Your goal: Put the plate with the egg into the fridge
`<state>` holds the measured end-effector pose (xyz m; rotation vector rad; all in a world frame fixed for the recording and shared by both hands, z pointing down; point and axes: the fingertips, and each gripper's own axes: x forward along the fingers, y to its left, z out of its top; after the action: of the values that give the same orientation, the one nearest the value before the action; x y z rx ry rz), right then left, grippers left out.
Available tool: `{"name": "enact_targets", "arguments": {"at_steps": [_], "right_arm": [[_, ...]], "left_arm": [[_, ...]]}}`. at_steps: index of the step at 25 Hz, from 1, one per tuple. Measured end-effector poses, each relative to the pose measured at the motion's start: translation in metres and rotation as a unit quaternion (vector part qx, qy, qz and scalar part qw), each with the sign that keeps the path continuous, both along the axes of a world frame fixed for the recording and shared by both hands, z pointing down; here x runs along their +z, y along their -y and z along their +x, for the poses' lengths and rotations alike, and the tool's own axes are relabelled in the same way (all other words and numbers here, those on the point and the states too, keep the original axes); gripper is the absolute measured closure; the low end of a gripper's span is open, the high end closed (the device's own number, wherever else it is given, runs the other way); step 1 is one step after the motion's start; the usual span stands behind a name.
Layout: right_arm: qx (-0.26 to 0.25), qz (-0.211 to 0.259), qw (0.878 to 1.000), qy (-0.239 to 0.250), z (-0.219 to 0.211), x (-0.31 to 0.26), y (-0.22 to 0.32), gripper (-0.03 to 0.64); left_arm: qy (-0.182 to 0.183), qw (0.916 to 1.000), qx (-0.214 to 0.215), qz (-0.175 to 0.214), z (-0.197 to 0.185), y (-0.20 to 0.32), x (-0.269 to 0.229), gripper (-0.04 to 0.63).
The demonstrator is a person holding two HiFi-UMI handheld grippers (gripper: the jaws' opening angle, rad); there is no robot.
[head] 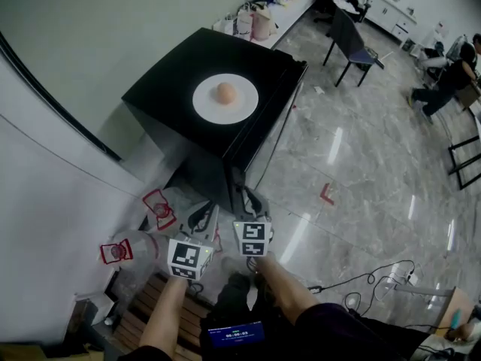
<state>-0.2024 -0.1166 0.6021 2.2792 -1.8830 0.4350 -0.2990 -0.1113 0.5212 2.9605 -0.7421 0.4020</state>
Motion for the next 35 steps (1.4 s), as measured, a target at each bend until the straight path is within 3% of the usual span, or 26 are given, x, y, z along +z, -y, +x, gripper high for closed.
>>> {"name": "enact_targets", "arguments": {"at_steps": [4,8,12,20,27,35], "right_arm": [[0.022,0.011,1.000,0.007,0.024,0.002,-0.037,0.552],[-0.021,0.005,1.000,0.007,0.051,0.007,-0.070,0.554],[-0.067,0.020,0.997,0.032,0.083,0.005,-0.096,0.555],[-0.172,0.010,0.985,0.012,0.134,0.008,-0.131,0.555],[-0.238,0.010,0.971,0.020,0.199,0.014,-0.161,0.555],[-0.239,0.011,0.971,0.015,0.295,0.018,-0.177,0.571]], "left_arm": [[-0.011,0.9999,0.001,-0.009,-0.001,0.005,0.003,0.584],[-0.015,0.9995,0.021,-0.016,0.021,0.003,0.009,0.584],[-0.019,0.9972,0.071,-0.013,0.067,-0.021,0.002,0.584],[-0.016,0.9894,0.144,-0.005,0.159,-0.075,-0.002,0.584],[0.004,0.9847,0.174,0.009,0.250,-0.124,0.014,0.584],[0.021,0.9781,0.206,0.022,0.342,-0.162,0.019,0.584]]}}
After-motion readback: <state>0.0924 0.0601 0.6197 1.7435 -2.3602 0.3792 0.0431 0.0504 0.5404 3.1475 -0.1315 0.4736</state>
